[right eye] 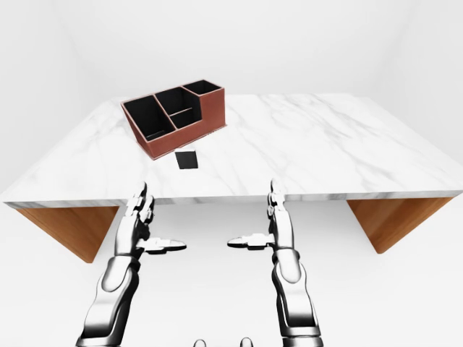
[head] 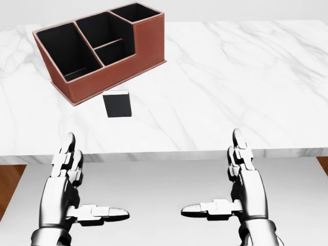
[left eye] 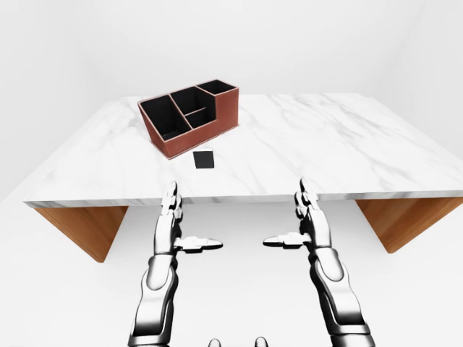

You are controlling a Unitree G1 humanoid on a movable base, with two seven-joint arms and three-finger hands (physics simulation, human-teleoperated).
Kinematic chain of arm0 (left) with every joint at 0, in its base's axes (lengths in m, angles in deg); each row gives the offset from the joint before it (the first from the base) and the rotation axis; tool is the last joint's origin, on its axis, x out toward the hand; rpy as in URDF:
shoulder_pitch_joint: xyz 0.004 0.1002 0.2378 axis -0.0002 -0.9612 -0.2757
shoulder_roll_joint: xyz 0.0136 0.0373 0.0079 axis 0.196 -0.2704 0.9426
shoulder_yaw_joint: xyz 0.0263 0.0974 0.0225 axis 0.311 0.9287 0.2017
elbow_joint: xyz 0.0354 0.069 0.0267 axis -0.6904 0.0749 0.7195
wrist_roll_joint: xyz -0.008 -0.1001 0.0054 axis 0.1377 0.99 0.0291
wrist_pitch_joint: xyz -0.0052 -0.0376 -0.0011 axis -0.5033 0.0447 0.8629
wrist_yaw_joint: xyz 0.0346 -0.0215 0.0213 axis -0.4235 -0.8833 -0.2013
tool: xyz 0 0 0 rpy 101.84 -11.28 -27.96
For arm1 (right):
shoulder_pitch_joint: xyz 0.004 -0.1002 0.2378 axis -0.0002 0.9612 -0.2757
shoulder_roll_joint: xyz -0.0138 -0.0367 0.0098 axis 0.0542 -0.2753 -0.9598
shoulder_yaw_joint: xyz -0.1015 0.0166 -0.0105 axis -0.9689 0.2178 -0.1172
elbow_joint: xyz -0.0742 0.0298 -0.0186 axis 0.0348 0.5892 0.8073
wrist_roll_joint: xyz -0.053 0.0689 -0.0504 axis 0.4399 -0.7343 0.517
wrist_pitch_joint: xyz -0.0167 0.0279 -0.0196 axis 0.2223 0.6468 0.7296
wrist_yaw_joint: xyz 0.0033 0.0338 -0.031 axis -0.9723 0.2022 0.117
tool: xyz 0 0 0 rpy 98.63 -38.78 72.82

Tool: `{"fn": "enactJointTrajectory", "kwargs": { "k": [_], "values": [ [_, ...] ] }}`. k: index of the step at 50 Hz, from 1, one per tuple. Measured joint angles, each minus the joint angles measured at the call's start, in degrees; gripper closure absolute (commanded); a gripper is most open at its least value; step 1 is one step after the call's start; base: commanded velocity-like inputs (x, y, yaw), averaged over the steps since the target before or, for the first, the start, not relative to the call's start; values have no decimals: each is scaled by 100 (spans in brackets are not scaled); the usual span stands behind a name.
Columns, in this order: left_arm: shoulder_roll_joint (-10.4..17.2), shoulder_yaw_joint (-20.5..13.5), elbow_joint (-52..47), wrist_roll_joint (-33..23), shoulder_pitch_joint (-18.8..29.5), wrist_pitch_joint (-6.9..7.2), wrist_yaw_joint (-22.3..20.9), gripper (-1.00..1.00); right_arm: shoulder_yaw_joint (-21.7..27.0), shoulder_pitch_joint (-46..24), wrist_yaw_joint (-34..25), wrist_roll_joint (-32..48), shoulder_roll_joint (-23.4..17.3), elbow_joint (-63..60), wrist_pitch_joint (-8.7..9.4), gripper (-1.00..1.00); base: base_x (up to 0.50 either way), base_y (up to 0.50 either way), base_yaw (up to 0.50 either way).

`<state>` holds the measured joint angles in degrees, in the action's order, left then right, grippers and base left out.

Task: Pick up the book and place it in the left compartment of the caddy.

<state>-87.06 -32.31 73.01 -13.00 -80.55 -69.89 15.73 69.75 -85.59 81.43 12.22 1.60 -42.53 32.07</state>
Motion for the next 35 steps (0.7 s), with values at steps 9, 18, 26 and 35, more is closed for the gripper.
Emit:
{"fn": "enactJointTrajectory", "kwargs": {
  "k": [9,18,26,35],
  "values": [
    [-81,-253,-1404,310,-1205,-193,-438,-100,-8,1045,131,252,56,-1434,124,-100,0,0,0],
    [-256,-391,-2307,366,-2195,-493,-921,-100,54,2055,137,260,157,-2511,-172,-100,0,0,0],
    [-330,-418,-2621,317,-2551,-493,-1100,-100,57,2461,110,290,218,-2947,-335,-100,0,0,0],
    [-359,-396,-2772,236,-2746,-493,-1158,-100,6,2641,140,351,220,-3170,-397,-100,0,0,0]
  ]
}}
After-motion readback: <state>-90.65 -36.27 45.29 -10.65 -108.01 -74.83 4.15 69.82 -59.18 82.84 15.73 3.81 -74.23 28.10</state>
